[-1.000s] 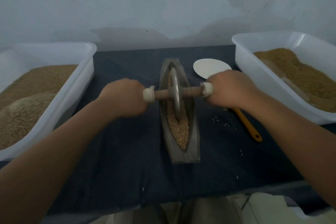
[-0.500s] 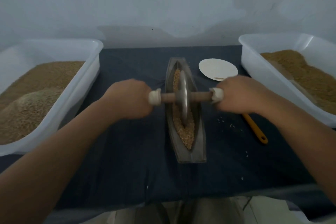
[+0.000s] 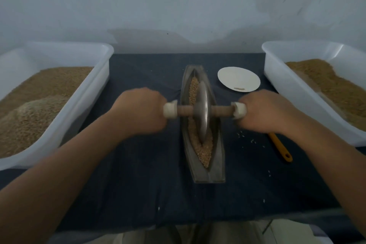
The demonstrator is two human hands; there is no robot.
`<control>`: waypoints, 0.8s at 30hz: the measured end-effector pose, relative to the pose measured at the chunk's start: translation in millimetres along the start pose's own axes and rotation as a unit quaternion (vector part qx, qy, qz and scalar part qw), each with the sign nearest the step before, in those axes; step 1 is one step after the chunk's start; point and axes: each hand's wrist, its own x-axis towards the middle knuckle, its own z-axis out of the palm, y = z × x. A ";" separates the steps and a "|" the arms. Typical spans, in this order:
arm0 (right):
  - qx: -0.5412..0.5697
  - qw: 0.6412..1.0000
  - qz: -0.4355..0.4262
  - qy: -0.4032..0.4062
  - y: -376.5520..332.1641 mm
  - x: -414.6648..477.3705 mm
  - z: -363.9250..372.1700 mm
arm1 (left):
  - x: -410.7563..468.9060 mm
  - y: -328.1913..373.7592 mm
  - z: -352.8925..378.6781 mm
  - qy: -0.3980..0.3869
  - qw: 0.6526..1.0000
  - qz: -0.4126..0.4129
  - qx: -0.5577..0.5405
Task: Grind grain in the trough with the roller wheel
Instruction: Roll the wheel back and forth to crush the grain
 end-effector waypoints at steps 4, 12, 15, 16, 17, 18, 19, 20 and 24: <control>-0.036 0.991 0.030 0.127 -11.2 48.7 -4.0 | 61.4 -3.1 -14.0 -0.014 0.998 -0.058 -0.006; -0.011 1.000 0.000 -0.011 3.5 -4.9 4.0 | -6.2 4.1 -11.2 -0.012 1.000 0.021 -0.015; -0.003 1.000 -0.013 0.020 6.3 -13.5 8.9 | -12.1 1.6 -5.6 -0.020 0.999 0.019 -0.018; -0.018 0.999 -0.009 0.049 3.3 -3.9 8.2 | -1.7 0.4 -5.3 -0.039 0.999 0.006 -0.032; -0.035 0.996 0.001 0.080 -0.3 9.4 7.3 | 12.1 -1.2 -4.4 -0.046 0.998 -0.012 -0.038; -0.046 0.993 0.010 0.112 -3.7 24.2 6.2 | 27.9 -2.8 -4.1 -0.036 0.998 -0.028 -0.033; -0.049 0.989 0.019 0.138 -6.7 38.1 3.2 | 42.6 -4.1 -4.7 -0.018 0.999 -0.044 -0.023; -0.045 0.987 0.028 0.152 -8.1 50.6 -0.1 | 55.3 -4.4 -5.6 -0.001 0.998 -0.057 -0.013; -0.050 0.988 0.047 0.140 -13.3 57.9 -8.6 | 62.3 -0.5 -10.0 0.001 0.998 -0.066 -0.017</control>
